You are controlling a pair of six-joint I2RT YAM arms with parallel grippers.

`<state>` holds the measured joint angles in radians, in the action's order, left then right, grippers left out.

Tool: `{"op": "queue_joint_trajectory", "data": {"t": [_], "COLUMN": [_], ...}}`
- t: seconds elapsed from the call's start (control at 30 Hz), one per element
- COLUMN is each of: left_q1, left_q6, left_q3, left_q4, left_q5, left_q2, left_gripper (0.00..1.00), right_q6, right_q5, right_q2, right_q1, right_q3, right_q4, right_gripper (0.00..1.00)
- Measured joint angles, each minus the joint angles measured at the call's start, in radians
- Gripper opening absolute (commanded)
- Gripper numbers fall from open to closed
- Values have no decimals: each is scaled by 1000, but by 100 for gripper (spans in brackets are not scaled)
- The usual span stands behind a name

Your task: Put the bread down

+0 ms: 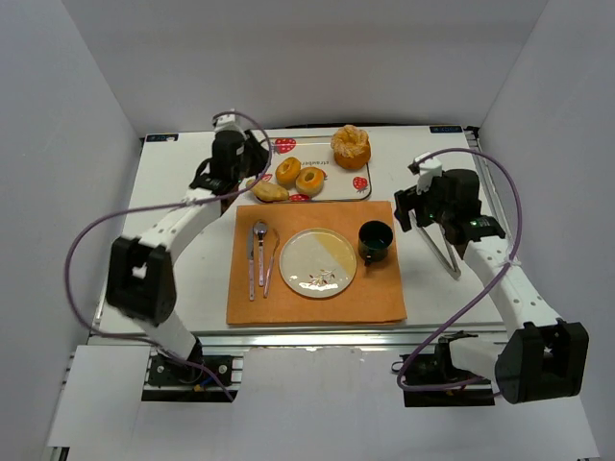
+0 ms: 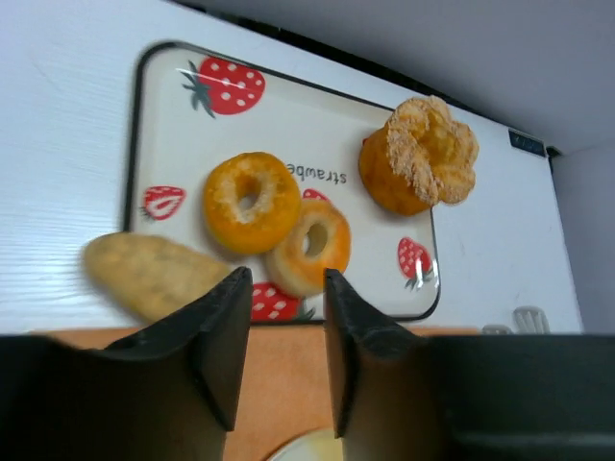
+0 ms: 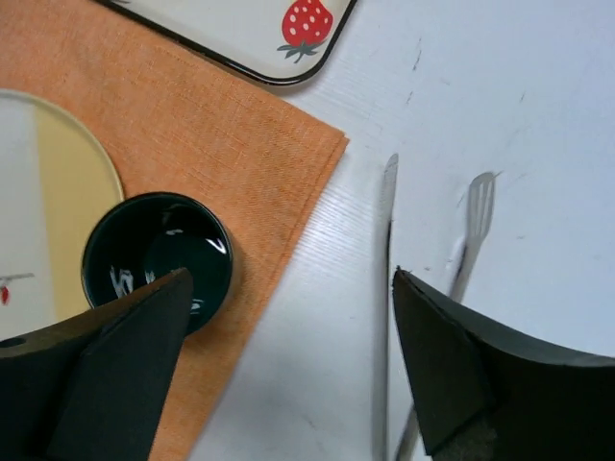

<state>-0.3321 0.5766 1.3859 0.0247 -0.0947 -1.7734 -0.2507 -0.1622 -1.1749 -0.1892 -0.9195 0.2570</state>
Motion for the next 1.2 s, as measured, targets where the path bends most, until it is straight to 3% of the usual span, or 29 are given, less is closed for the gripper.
{"op": "queue_joint_trajectory", "data": {"t": [0.03,0.1,0.13,0.17,0.23,0.27,0.33,0.37,0.47,0.63,0.83,1.03,1.2], "left_q1": [0,0,0,0,1,2,3,3,4,5,5,5,5], "left_q6": [1,-3,-3,-3,1,5,15,26,56,137,230,254,247], "left_q3": [-75,-197,-274,-340,-470,-538,-647,-696,-804,-1010,-1118,-1127,-1126], "left_q4": [-16,-46,-68,-78,-97,-93,-77,-58,-12,127,208,224,228], "left_q5": [-7,-25,-38,-50,-70,-81,-94,-102,-111,-112,-117,-119,-113], "left_q2": [86,236,323,399,540,612,724,774,883,1150,1359,1357,1301], "left_gripper": [5,0,0,0,3,29,61,71,77,78,78,78,78], "right_q6": [-24,-100,-136,-157,-172,-175,-175,-174,-191,-268,-399,-444,-471], "right_q5": [-14,-70,-92,-111,-158,-188,-234,-247,-253,-183,-101,-57,-83], "right_q2": [6,20,24,22,-10,-47,-132,-175,-254,-298,-334,-461,-553], "right_q1": [14,54,78,102,160,201,279,310,354,359,358,358,358], "right_q3": [0,0,0,-1,-16,-39,-88,-108,-136,-102,-26,-41,-95], "right_q4": [1,13,23,31,60,84,125,138,186,188,141,127,156], "right_gripper": [56,13,1,0,0,14,58,76,89,89,89,88,78]}}
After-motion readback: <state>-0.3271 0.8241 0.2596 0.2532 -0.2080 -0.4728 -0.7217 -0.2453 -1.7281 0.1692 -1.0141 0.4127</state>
